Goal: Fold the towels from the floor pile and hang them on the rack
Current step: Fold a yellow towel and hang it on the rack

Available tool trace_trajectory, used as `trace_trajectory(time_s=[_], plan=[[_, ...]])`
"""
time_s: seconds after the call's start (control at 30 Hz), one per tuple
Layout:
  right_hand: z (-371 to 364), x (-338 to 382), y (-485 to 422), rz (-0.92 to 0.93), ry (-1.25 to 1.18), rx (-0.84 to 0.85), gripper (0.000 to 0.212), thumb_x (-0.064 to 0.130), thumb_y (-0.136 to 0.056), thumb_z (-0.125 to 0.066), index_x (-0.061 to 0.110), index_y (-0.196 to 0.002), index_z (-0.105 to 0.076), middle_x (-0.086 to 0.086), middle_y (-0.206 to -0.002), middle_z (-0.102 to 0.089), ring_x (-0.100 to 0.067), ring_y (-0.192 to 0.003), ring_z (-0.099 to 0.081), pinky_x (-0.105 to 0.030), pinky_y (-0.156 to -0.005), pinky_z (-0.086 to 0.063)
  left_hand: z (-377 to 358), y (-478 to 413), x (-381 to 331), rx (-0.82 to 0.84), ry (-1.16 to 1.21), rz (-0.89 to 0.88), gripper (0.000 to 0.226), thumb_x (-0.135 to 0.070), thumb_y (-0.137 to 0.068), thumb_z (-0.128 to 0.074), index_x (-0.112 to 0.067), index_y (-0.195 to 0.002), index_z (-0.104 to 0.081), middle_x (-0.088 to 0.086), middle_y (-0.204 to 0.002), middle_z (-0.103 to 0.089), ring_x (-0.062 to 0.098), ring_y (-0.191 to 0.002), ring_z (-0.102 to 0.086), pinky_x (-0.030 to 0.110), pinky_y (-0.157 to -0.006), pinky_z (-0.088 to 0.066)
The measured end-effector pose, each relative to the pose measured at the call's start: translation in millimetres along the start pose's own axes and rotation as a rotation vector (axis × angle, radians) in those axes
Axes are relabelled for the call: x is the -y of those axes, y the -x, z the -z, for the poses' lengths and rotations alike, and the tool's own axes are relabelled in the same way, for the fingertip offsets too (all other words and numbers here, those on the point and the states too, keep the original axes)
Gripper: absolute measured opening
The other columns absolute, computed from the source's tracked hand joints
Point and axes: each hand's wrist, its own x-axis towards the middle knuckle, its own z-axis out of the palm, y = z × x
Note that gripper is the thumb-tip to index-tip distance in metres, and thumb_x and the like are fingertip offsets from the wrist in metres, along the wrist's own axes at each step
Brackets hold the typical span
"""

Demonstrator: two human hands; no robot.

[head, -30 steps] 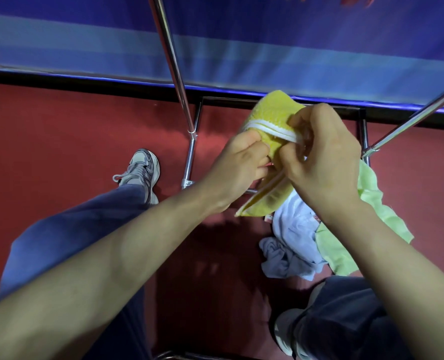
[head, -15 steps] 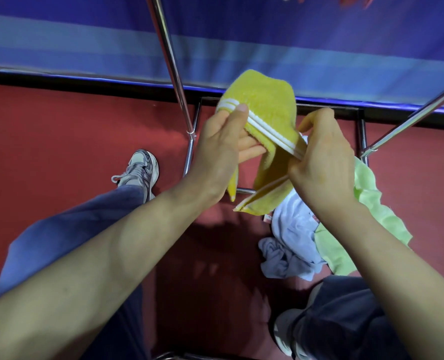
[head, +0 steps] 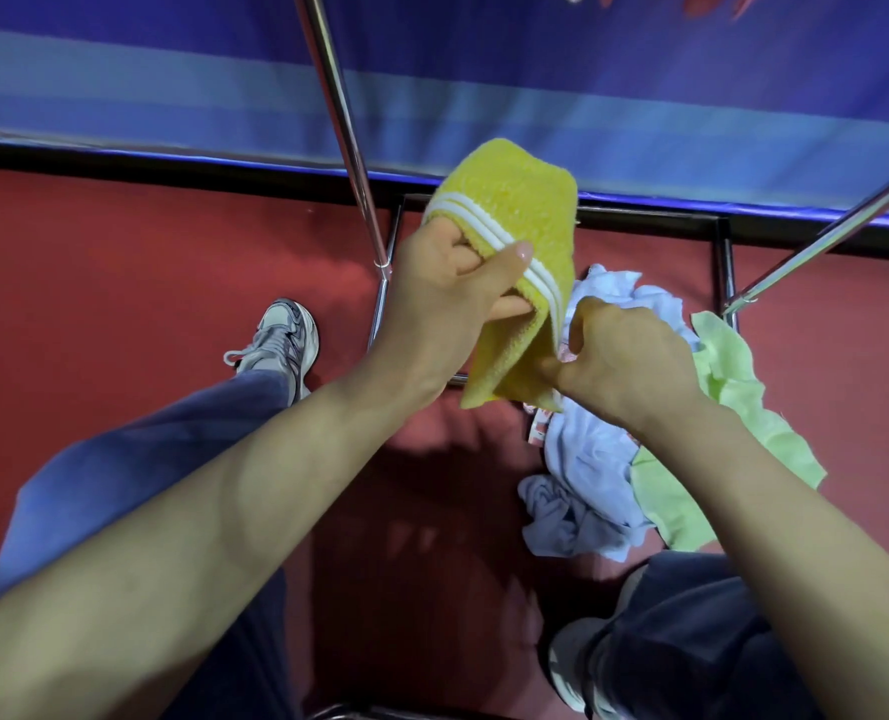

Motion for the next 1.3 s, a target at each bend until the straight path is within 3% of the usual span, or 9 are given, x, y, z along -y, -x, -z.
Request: trace_trajectory(time_s=[0.1,0.17,0.27,0.4,0.57,0.77,1.07,1.23,1.3], plan=[[11.6,3.5,2.2,0.066,-0.13,-0.042,0.04,0.056,-0.074,-0.058,0.017,-0.085,-0.06,-0.006,-0.081,-0.066,-0.033,-0.084,-0.062,-0.038,-0.071,-0.051,0.6,-0.2,2.1,-0.006,-0.034,0.002,0.024,0.005,-0.092,-0.066,0.008,-0.114,-0.056,0.024,-0.1,-0.072,0.027,-0.087,-0.074,0.031,-0.068,-0.06],[22.1,5.1,4.2,0.171,-0.283,-0.178,0.028,0.048,-0.072,-0.053,0.02,-0.074,-0.056,0.003,-0.068,-0.063,-0.026,-0.07,-0.061,-0.039,-0.067,-0.051,0.2,-0.4,2.5,0.007,-0.036,-0.001,0.019,0.007,-0.092,-0.064,0.0,-0.108,-0.058,0.018,-0.095,-0.073,0.023,-0.085,-0.074,0.029,-0.068,-0.06],[30.9,10.2,8.6,0.379,-0.421,-0.366,0.015,0.032,-0.078,-0.057,0.017,-0.076,-0.06,0.006,-0.067,-0.062,-0.019,-0.061,-0.059,-0.041,-0.061,-0.05,0.0,-0.4,2.1,0.025,-0.027,0.007,0.021,0.011,-0.093,-0.058,-0.001,-0.111,-0.058,0.021,-0.101,-0.072,0.027,-0.093,-0.073,0.03,-0.074,-0.06],[22.3,13.1,10.5,0.397,-0.397,-0.5,0.014,0.026,-0.085,-0.062,0.013,-0.087,-0.058,0.003,-0.078,-0.061,-0.02,-0.065,-0.058,-0.043,-0.061,-0.049,0.1,0.9,3.3,0.04,-0.048,0.016,0.016,0.013,-0.093,-0.053,0.002,-0.105,-0.057,0.023,-0.096,-0.069,0.022,-0.087,-0.072,0.028,-0.075,-0.06],[14.2,12.8,9.2,0.326,-0.303,-0.538,0.02,0.034,-0.089,-0.063,0.015,-0.091,-0.055,0.005,-0.08,-0.061,-0.024,-0.066,-0.059,-0.042,-0.061,-0.049,-1.2,-2.6,12.8,0.029,-0.088,0.024,0.027,0.009,-0.091,-0.059,0.02,-0.113,-0.048,0.023,-0.092,-0.056,0.03,-0.088,-0.059,0.027,-0.075,-0.061],[13.3,12.2,8.1,0.353,-0.279,-0.521,0.018,0.03,-0.091,-0.053,0.012,-0.094,-0.05,-0.002,-0.076,-0.063,-0.033,-0.065,-0.057,-0.043,-0.055,-0.046,-2.1,-2.6,13.5,0.036,-0.09,0.029,0.015,0.011,-0.095,-0.054,0.004,-0.109,-0.056,0.031,-0.097,-0.064,0.023,-0.088,-0.069,0.026,-0.075,-0.06],[15.6,14.7,12.1,0.455,-0.287,-0.687,0.012,0.021,-0.086,-0.058,0.009,-0.082,-0.057,-0.001,-0.069,-0.057,-0.028,-0.057,-0.055,-0.04,-0.049,-0.044,2.1,-9.4,19.8,0.04,-0.145,-0.005,0.035,-0.001,-0.088,-0.059,0.018,-0.115,-0.048,0.049,-0.096,-0.051,0.031,-0.088,-0.058,0.044,-0.083,-0.06],[11.9,16.8,14.0,0.519,-0.175,-0.695,0.014,0.017,-0.08,-0.065,0.01,-0.077,-0.053,-0.002,-0.067,-0.056,-0.029,-0.053,-0.051,-0.034,-0.042,-0.039,2.6,-11.0,25.2,-0.003,-0.216,0.013,0.023,0.007,-0.095,-0.054,0.02,-0.112,-0.047,0.027,-0.087,-0.057,0.029,-0.083,-0.057,0.043,-0.078,-0.06],[10.8,16.8,13.6,0.505,-0.149,-0.685,0.016,0.018,-0.077,-0.066,0.011,-0.076,-0.051,-0.002,-0.065,-0.056,-0.029,-0.052,-0.05,-0.032,-0.042,-0.036,1.4,-10.3,26.2,-0.015,-0.233,0.013,0.024,0.006,-0.093,-0.057,0.02,-0.111,-0.047,0.031,-0.084,-0.058,0.03,-0.081,-0.059,0.05,-0.079,-0.058]])
